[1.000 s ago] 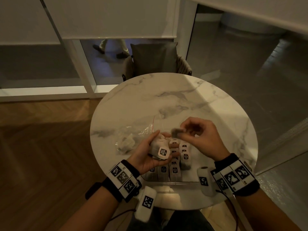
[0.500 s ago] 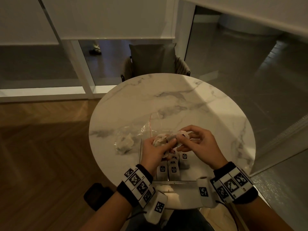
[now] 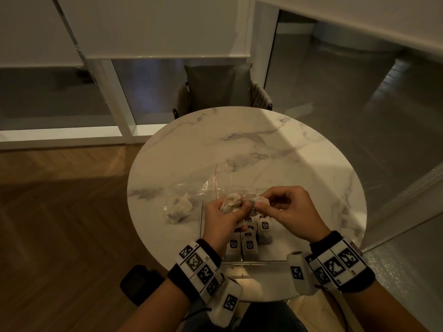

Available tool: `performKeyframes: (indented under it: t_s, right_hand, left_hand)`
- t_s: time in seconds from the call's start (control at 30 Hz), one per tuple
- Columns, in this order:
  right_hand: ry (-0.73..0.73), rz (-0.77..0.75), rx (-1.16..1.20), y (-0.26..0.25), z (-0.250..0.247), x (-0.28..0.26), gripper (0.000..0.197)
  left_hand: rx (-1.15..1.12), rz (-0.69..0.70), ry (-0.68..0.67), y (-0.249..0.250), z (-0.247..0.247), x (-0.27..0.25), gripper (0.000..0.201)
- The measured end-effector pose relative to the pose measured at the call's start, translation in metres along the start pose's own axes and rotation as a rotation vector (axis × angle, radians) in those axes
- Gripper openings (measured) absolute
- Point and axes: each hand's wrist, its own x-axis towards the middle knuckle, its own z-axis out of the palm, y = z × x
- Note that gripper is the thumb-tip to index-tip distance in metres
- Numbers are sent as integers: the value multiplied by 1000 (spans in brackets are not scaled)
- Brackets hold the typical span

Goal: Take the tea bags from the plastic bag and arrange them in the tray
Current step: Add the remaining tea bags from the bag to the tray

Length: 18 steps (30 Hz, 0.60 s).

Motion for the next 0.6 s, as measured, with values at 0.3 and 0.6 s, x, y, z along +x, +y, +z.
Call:
performKeyframes:
  t_s: [0.3,0.6]
  right_hand:
    - [-11,38,-29,-8,-6,7,16]
    - [-106,26,-245,-13,-16,16,10]
  left_hand:
    - [-14,-97,35,-2,0,-1,18]
    - [35,-118,-10,-3,-1,-5,6]
